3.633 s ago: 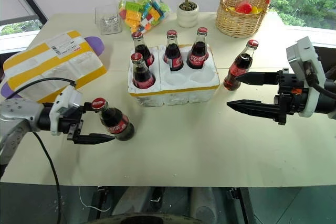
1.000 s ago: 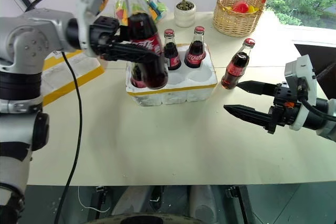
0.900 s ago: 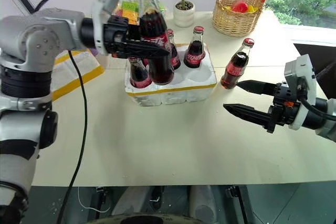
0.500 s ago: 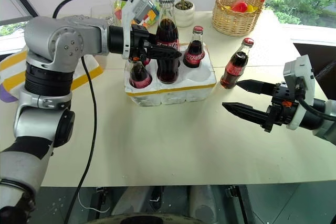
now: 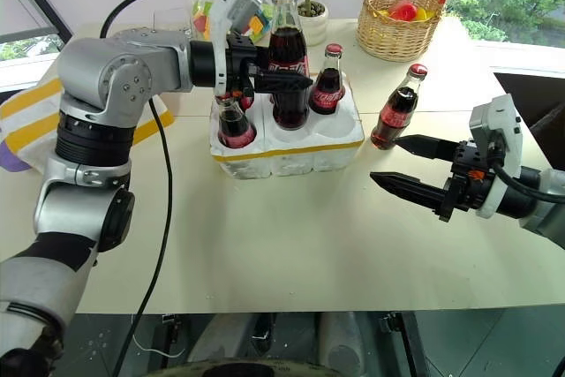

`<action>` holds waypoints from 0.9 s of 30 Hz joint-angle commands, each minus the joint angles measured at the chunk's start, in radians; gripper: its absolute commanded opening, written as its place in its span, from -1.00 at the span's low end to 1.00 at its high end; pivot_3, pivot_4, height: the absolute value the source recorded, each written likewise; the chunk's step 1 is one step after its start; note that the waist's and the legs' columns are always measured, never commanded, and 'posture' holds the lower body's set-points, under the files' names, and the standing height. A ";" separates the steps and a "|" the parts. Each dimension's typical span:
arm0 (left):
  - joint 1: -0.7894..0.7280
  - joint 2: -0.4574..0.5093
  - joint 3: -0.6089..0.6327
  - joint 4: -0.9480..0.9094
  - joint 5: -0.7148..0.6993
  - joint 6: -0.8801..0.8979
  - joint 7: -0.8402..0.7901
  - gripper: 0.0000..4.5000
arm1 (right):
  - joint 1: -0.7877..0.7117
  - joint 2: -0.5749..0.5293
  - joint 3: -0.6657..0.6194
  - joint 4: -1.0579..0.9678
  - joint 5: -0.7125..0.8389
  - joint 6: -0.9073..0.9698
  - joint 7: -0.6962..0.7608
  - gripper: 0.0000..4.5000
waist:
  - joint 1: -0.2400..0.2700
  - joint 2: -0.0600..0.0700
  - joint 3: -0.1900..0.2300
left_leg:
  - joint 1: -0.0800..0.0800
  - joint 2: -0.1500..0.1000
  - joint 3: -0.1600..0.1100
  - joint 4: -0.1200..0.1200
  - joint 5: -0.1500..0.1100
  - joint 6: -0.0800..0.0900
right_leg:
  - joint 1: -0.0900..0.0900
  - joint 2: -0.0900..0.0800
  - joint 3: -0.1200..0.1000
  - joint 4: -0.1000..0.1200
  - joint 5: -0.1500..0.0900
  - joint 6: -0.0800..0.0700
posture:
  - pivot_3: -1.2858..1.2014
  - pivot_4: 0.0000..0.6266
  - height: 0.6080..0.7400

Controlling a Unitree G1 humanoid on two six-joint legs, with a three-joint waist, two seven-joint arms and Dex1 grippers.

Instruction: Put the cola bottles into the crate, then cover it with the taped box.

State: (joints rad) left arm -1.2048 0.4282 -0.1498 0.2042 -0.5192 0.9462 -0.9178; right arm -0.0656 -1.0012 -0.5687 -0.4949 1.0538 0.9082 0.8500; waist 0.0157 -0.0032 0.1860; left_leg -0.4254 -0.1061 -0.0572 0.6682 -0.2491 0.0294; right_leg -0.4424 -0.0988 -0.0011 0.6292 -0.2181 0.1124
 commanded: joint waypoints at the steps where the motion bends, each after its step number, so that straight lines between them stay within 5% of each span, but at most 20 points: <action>1: -0.037 0.004 0.010 0.046 0.019 -0.121 -0.097 0.25 | -0.018 -0.002 -0.018 -0.018 0.015 -0.020 -0.003 1.00 | 0.000 0.000 0.000 | 0.000 0.000 0.000 0.000 0.000 0.000 | 0.000 0.000 0.000 0.000 0.000 0.000 | 0.03 -0.52 0.88; 18: -0.006 -0.029 -0.062 0.157 0.185 -0.358 -0.207 0.25 | 0.020 0.007 -0.059 -0.032 0.021 -0.024 -0.020 1.00 | -0.001 0.000 0.000 | 0.000 0.000 0.000 0.000 0.000 0.001 | 0.000 0.000 0.000 0.000 0.000 0.000 | 0.03 -0.52 0.88; 27: 0.014 -0.035 -0.047 0.139 0.179 -0.306 -0.236 0.25 | 0.008 -0.006 -0.051 -0.020 0.010 -0.036 -0.013 1.00 | -0.002 0.001 0.000 | 0.000 0.000 0.000 0.000 -0.001 0.002 | 0.000 0.000 0.000 0.000 0.000 0.000 | 0.03 -0.52 0.88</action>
State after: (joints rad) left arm -1.1963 0.3890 -0.2208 0.3631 -0.3213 0.6200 -1.1478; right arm -0.0408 -0.9998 -0.5876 -0.5057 1.0623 0.8936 0.8316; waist 0.0141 -0.0027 0.1855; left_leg -0.4248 -0.1060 -0.0570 0.6682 -0.2500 0.0312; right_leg -0.4420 -0.0987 -0.0012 0.6297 -0.2181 0.1124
